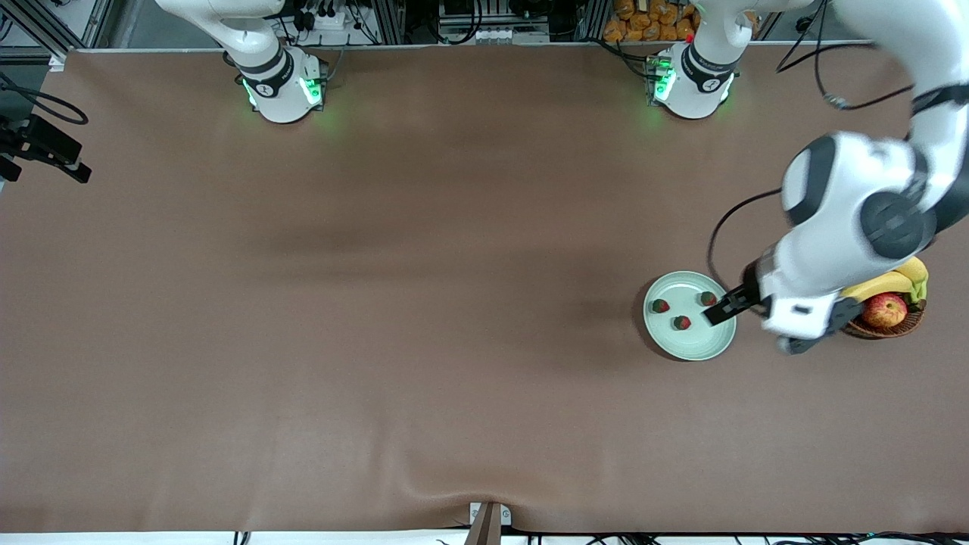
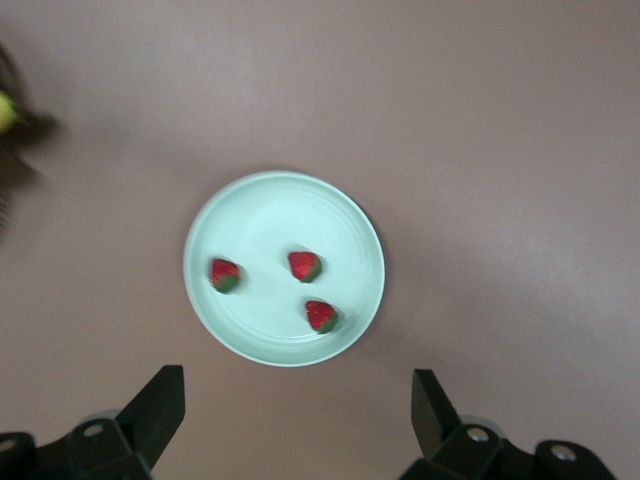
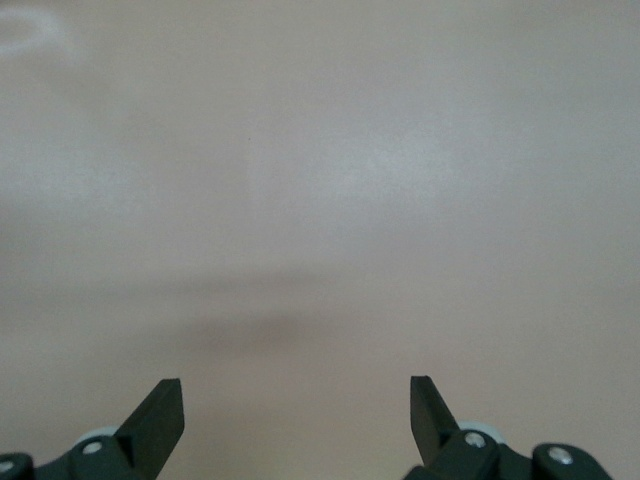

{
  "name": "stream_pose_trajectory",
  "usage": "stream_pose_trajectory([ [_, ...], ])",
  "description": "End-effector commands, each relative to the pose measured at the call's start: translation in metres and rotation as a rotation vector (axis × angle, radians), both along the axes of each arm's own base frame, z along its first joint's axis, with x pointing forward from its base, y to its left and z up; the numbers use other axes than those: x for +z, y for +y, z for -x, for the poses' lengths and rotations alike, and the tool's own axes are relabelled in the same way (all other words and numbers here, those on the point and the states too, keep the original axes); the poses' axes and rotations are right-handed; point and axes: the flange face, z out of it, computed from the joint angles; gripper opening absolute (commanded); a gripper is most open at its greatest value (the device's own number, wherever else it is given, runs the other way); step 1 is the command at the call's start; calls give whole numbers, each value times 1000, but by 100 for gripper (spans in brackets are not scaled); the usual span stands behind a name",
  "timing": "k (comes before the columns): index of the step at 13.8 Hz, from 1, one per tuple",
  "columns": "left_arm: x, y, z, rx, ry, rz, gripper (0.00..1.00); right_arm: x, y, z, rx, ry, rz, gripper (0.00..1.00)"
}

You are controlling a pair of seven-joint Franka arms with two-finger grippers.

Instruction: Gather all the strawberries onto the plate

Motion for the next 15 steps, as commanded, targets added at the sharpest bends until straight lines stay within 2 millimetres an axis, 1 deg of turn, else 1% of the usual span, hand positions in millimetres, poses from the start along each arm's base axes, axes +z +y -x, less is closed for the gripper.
stream_pose_trajectory([
  [1,58,17,25,-85,-37,-8,100,-4,-11,-10,-15,12,0,100],
  [3,90,23,39,-86,-61,-15,100,-1,-12,-11,-18,5,-7,100],
  [5,112,26,54,-149,-51,-24,100,0,-14,-11,-22,3,-13,100],
  [7,129,37,62,-248,-53,-30,100,-1,-13,-9,-21,22,-11,100],
  [8,134,50,63,-292,-54,-30,100,4,-11,-8,-17,22,-11,100],
  [10,146,58,70,-368,-68,-25,100,9,-9,-6,-13,26,-13,100],
  [11,151,66,78,-389,-33,-21,100,9,-9,-5,-13,30,-10,100],
  [13,153,73,83,-456,-7,-18,100,4,-12,-2,-18,69,2,100],
  [14,161,76,87,-465,-20,-20,100,4,-13,-3,-19,69,2,100],
  [15,165,74,89,-468,-26,-17,100,3,-13,-3,-19,71,2,100],
])
